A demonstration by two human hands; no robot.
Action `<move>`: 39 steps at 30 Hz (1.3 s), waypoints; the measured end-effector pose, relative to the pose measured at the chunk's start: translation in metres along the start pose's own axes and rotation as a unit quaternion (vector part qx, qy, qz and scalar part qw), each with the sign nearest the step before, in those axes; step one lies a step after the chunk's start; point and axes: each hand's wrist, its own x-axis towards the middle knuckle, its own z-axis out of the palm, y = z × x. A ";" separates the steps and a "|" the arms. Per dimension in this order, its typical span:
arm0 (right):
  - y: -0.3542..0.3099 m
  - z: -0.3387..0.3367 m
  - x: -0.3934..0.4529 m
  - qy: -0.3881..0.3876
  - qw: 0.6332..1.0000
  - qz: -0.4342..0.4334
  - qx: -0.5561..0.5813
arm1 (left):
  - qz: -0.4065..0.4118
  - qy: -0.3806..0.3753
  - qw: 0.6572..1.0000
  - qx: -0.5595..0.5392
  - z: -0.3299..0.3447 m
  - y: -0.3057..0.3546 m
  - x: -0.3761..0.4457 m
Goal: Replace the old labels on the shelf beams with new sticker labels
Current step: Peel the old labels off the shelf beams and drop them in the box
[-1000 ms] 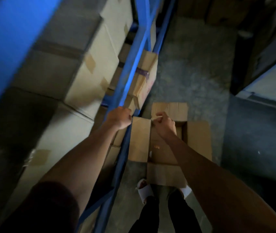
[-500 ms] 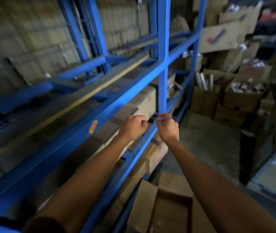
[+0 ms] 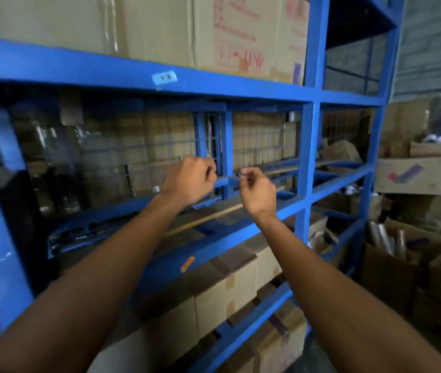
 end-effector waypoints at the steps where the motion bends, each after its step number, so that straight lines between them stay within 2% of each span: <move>1: -0.019 0.001 0.011 0.003 1.000 -0.015 0.019 | 0.008 0.033 0.999 0.019 -0.018 -0.004 0.011; 5: -0.080 0.009 0.048 0.010 0.996 -0.082 0.043 | 0.055 0.156 0.978 0.125 -0.081 -0.025 0.049; 8: -0.122 0.019 0.073 0.004 0.990 -0.131 0.058 | 0.063 0.207 0.955 0.201 -0.114 -0.050 0.068; 14: -0.174 0.046 0.103 -0.020 0.979 -0.193 0.055 | 0.083 0.200 0.913 0.345 -0.146 -0.098 0.083; 17: -0.187 0.060 0.115 -0.011 0.981 -0.192 0.034 | 0.102 0.189 0.892 0.397 -0.155 -0.111 0.090; 24: -0.180 0.101 0.110 0.119 0.972 -0.193 0.069 | 0.092 0.197 0.868 0.447 -0.146 -0.126 0.094; 30: -0.179 0.117 0.107 0.192 0.953 -0.211 0.103 | 0.089 0.209 0.855 0.466 -0.142 -0.129 0.098; 34: -0.183 0.117 0.109 0.209 0.950 -0.204 0.114 | 0.087 0.213 0.852 0.470 -0.143 -0.129 0.098; 39: -0.189 0.114 0.114 0.193 0.962 -0.159 0.113 | 0.088 0.208 0.854 0.470 -0.143 -0.129 0.098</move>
